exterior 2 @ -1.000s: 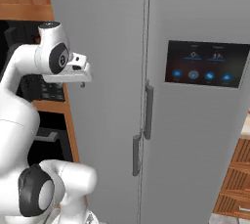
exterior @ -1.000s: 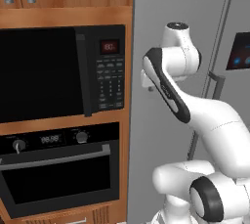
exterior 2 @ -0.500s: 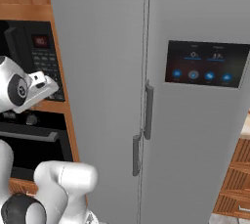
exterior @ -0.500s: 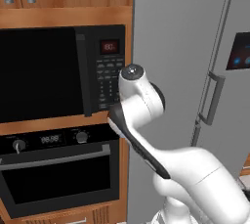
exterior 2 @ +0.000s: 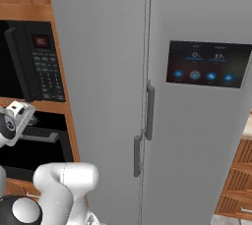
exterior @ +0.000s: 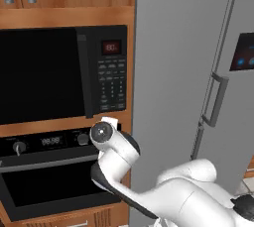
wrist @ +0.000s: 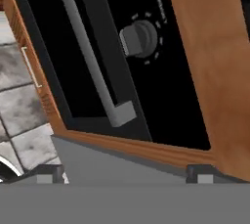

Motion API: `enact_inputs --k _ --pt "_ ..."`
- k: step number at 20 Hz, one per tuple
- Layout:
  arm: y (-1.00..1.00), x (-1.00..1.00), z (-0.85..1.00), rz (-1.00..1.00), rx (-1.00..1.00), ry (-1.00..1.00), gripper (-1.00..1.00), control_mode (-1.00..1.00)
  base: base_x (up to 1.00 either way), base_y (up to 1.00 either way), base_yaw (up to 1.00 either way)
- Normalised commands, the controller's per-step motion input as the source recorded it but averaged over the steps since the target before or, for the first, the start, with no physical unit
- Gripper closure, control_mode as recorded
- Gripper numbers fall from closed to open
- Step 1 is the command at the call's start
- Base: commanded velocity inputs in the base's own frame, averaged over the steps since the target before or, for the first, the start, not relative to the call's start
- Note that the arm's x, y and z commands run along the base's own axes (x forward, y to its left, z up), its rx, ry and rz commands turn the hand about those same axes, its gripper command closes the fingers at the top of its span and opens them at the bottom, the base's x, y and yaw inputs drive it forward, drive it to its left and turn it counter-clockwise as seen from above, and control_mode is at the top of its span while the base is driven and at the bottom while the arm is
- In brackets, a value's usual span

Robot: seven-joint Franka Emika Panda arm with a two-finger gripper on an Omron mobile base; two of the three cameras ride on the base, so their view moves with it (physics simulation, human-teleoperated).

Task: Take the fish from the oven and place it on the plate on the counter.

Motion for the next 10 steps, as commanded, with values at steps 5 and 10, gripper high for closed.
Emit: enact_inputs --k 5,10 --pt "1.00 0.00 -0.43 0.20 -0.35 0.00 -1.00 -1.00 0.00 0.00 0.00" --pt "0.85 0.10 -0.19 0.00 -0.19 -0.07 -1.00 -1.00 0.00 0.00 0.00"
